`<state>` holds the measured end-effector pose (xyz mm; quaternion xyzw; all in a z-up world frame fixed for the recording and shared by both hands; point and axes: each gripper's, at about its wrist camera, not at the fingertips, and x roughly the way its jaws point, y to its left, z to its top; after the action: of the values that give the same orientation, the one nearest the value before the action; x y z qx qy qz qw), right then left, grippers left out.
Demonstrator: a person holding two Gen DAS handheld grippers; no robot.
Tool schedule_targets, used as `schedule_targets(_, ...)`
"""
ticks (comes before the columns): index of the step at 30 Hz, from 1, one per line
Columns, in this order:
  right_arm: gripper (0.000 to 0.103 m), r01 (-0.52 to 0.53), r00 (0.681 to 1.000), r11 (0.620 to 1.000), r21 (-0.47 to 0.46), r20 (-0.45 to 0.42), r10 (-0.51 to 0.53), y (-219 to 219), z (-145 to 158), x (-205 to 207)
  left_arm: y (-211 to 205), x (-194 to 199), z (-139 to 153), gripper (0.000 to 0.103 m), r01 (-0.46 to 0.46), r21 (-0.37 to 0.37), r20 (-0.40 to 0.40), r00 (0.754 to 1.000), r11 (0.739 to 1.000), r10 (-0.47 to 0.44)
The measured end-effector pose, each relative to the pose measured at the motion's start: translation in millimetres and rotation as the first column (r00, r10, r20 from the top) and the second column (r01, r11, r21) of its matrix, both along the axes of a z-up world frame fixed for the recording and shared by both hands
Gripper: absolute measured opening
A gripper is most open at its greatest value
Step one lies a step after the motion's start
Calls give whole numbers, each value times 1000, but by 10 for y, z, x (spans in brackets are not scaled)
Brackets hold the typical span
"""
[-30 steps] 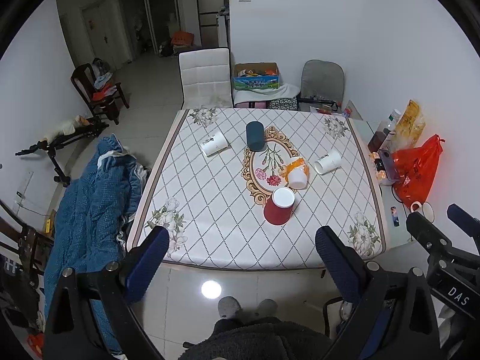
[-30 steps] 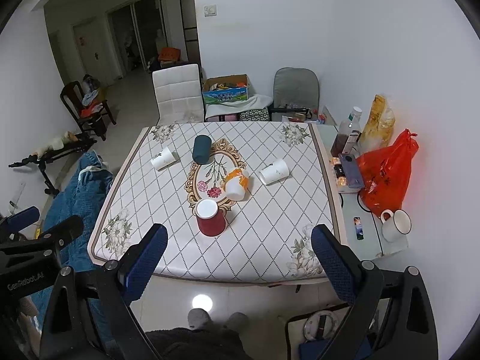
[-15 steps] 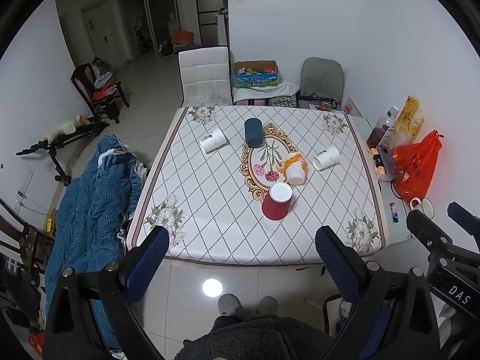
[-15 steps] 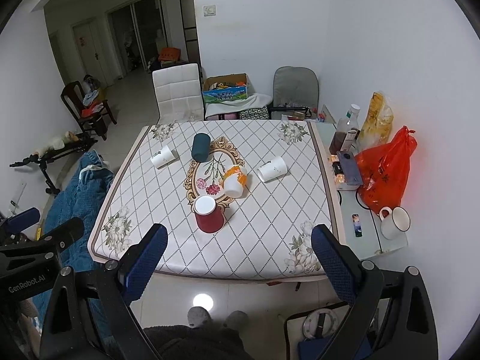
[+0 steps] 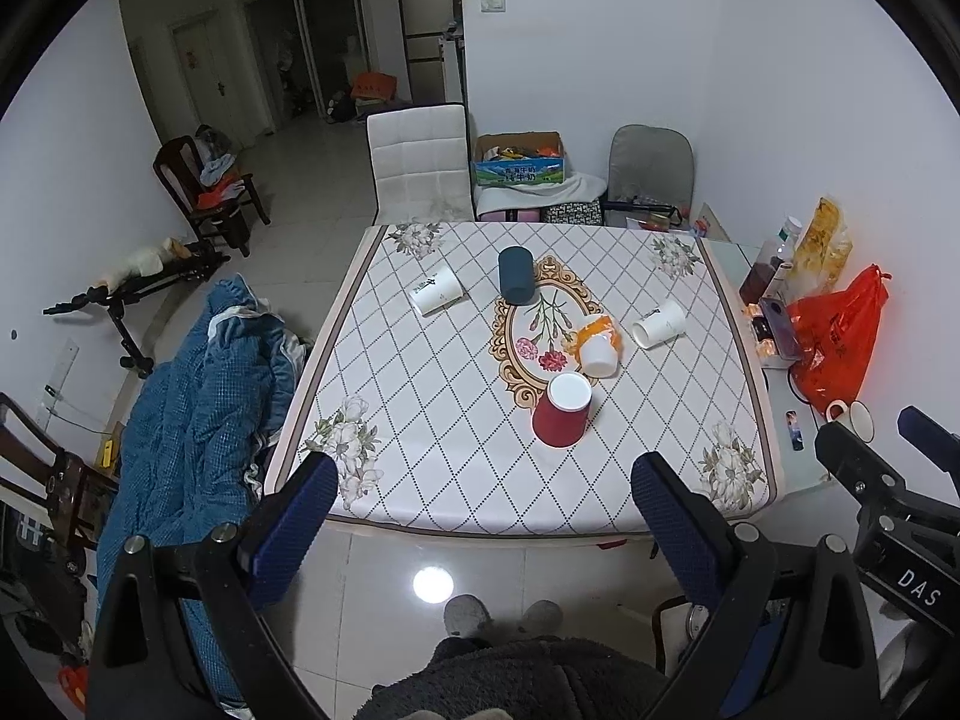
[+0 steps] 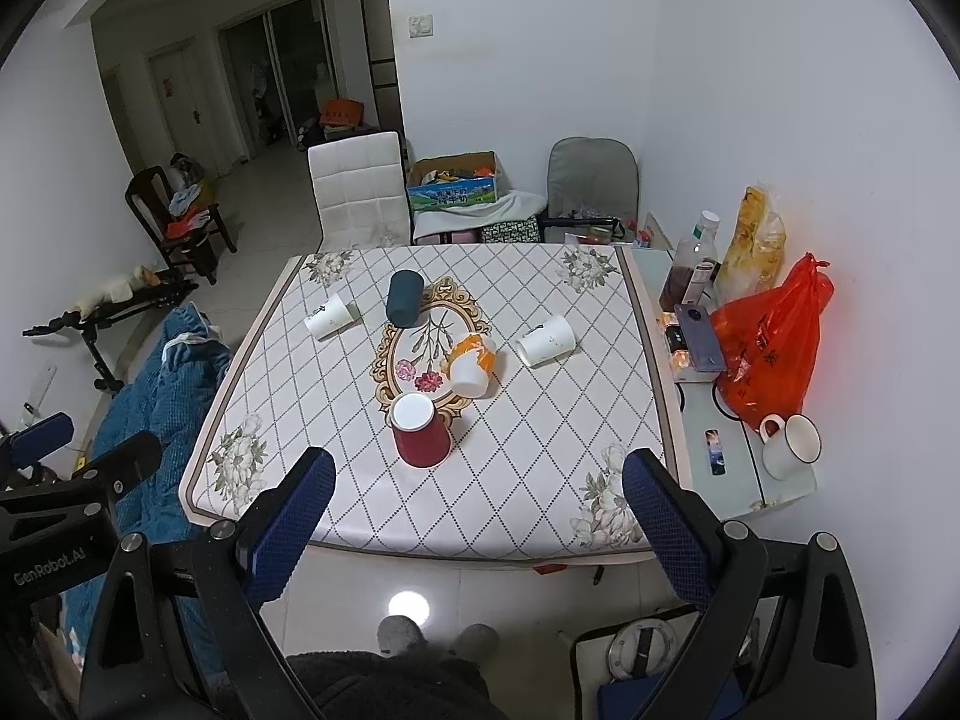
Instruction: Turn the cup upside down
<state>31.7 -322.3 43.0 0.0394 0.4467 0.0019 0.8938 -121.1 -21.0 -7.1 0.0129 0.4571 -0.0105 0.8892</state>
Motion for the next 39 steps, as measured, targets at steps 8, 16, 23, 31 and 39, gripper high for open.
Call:
schedule_targets(8,99,3,1000,1000,-6,0,-3,10,2,-23,22,-18,-5,102,3,-9,-2,1000,1000,-3)
schedule_targets(16,99,6,1000,1000,-7,0,-6,8,-2,-35,19,-47,-18,102,4,-12,-4,1000,1000,-4)
schedule_targets(23,99,9,1000,1000,-9,-2,-9,-7,-18,-84,20,-77,-25,102,4,-16,-4,1000,1000,-4)
schedule_targets(31,99,7,1000,1000,-6,-1,-7,5,-22,-130,7,-110,-35,102,2,-14,-3,1000,1000,-2)
schedule_targets(39,99,-2,1000,1000,4,-7,2,69,-12,-165,43,-144,-43,102,-3,-17,-8,1000,1000,3)
